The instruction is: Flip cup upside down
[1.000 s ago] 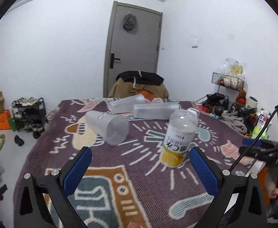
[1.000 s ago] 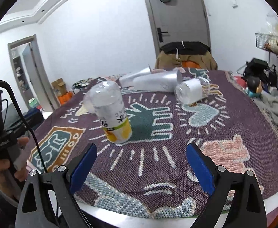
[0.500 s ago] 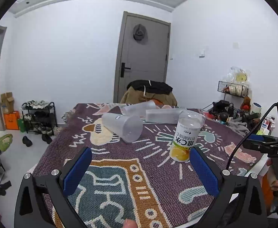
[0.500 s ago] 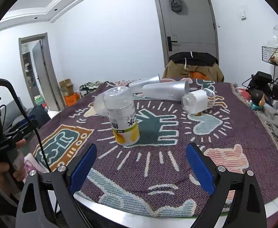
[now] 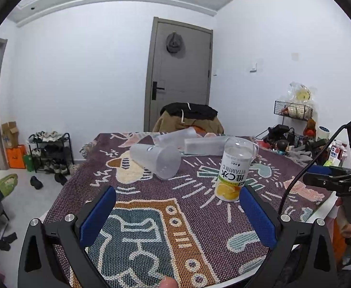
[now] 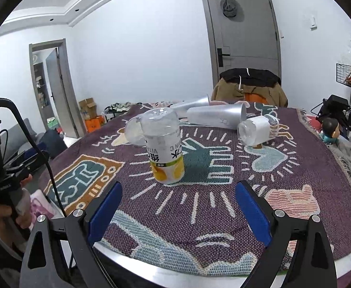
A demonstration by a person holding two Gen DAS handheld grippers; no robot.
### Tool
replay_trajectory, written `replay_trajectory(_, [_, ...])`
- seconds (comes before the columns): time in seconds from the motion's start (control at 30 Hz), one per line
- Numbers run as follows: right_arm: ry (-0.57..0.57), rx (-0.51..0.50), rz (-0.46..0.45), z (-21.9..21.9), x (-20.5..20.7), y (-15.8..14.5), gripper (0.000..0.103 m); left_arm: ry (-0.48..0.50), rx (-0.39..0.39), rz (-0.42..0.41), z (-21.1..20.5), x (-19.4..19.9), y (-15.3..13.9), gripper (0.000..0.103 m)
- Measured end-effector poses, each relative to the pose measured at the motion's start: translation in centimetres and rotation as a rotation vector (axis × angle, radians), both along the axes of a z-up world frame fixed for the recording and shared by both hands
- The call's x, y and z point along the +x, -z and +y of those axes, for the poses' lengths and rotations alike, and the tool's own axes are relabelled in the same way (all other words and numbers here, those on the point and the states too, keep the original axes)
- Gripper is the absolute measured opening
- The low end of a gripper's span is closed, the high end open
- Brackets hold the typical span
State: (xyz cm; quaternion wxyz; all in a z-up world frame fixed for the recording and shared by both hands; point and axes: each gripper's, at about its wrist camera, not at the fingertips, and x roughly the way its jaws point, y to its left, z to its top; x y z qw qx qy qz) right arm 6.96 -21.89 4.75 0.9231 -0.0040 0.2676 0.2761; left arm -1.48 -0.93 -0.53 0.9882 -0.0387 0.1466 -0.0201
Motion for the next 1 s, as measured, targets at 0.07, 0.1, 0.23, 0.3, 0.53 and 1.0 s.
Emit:
replay_trajectory(0.07, [0.0, 0.001, 0.002, -0.01, 0.05, 0.08, 0.095, -0.001, 0.003, -0.001, -0.06, -0.08, -0.04, 0.103])
replay_trajectory(0.1, [0.0, 0.002, 0.004, 0.01, 0.07, 0.15, 0.095, 0.0, 0.003, -0.002, -0.05, -0.08, -0.05, 0.103])
replay_trajectory(0.23, [-0.003, -0.005, 0.002, 0.25, 0.05, 0.24, 0.095, -0.009, 0.007, -0.005, -0.04, -0.13, -0.12, 0.103])
replay_trajectory(0.3, [-0.005, -0.01, -0.002, 0.41, 0.01, 0.24, 0.095, -0.011, 0.006, -0.007, 0.08, -0.15, -0.12, 0.103])
replay_trajectory(0.53, [-0.012, -0.016, -0.005, 0.76, -0.16, 0.28, 0.095, -0.013, 0.002, -0.011, 0.31, -0.18, -0.07, 0.103])
replay_trajectory(1.0, [-0.006, -0.012, 0.002, 0.65, -0.02, 0.47, 0.095, -0.008, 0.017, -0.013, -0.02, -0.2, -0.08, 0.103])
